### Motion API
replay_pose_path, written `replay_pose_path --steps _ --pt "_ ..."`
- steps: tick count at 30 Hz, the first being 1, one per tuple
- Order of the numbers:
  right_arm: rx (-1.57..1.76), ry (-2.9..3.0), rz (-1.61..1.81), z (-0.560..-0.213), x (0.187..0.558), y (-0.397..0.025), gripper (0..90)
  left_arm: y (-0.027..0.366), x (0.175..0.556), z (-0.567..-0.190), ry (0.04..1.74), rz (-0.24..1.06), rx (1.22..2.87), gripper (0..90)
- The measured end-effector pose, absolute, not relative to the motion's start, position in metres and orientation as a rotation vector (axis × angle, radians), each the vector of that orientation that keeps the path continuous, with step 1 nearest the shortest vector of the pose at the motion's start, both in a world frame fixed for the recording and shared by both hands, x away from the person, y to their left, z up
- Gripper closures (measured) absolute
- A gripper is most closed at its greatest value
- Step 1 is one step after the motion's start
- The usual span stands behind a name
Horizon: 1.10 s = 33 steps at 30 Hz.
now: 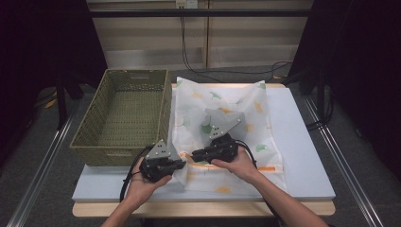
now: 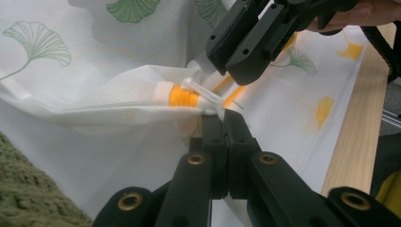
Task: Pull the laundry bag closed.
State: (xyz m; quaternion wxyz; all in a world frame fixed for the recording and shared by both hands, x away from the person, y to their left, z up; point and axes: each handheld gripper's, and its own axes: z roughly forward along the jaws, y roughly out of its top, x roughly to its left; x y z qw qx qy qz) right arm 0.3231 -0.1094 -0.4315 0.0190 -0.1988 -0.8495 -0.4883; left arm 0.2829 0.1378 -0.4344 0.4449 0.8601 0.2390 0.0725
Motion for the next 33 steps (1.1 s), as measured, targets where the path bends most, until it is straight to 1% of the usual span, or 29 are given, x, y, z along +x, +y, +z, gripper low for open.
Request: replay_pose_path --steps 4,7,8,11,14,16,20,24,25,26,27,28,30,33 --pt "-0.573 -2.63 -1.53 -0.431 0.321 -0.106 78.8 0.132 0.282 -0.438 0.577 0.164 2.139 89.0" --pt "-0.563 -2.638 -1.523 -0.43 0.319 -0.104 76.6 0.128 0.28 -0.438 0.566 0.172 2.165 89.0" --pt "-0.553 -2.636 -1.522 -0.431 0.319 -0.104 76.0 0.127 0.28 -0.439 0.559 0.163 2.151 89.0" --pt "-0.557 -2.635 -1.513 -0.432 0.319 -0.102 71.4 0.123 0.279 -0.439 0.545 0.168 2.162 89.0" --pt "-0.542 -2.634 -1.505 -0.432 0.319 -0.102 69.9 0.122 0.278 -0.44 0.54 0.164 2.171 89.0" --pt "-0.533 -2.627 -1.501 -0.433 0.319 -0.103 66.7 0.122 0.278 -0.439 0.536 0.168 2.175 89.0" --pt "-0.53 -2.633 -1.485 -0.433 0.319 -0.101 64.7 0.12 0.278 -0.441 0.529 0.171 2.176 89.0" --pt "-0.553 -2.631 -1.475 -0.434 0.32 -0.101 70.8 0.119 0.278 -0.442 0.524 0.174 2.184 89.0" --pt "-0.553 -2.631 -1.475 -0.434 0.32 -0.101 70.8 0.119 0.278 -0.442 0.524 0.174 2.184 89.0" --pt "-0.566 -2.627 -1.474 -0.434 0.32 -0.101 74.8 0.12 0.278 -0.441 0.531 0.18 2.195 89.0" --pt "-0.572 -2.629 -1.476 -0.433 0.32 -0.101 82.0 0.12 0.277 -0.442 0.529 0.173 2.189 89.0" --pt "-0.582 -2.624 -1.487 -0.433 0.321 -0.102 81.1 0.121 0.277 -0.442 0.526 0.175 2.187 89.0" --pt "-0.589 -2.625 -1.487 -0.433 0.322 -0.104 83.9 0.121 0.277 -0.441 0.524 0.176 2.189 89.0" --pt "-0.606 -2.624 -1.487 -0.433 0.321 -0.104 84.1 0.121 0.277 -0.441 0.523 0.174 2.19 89.0"
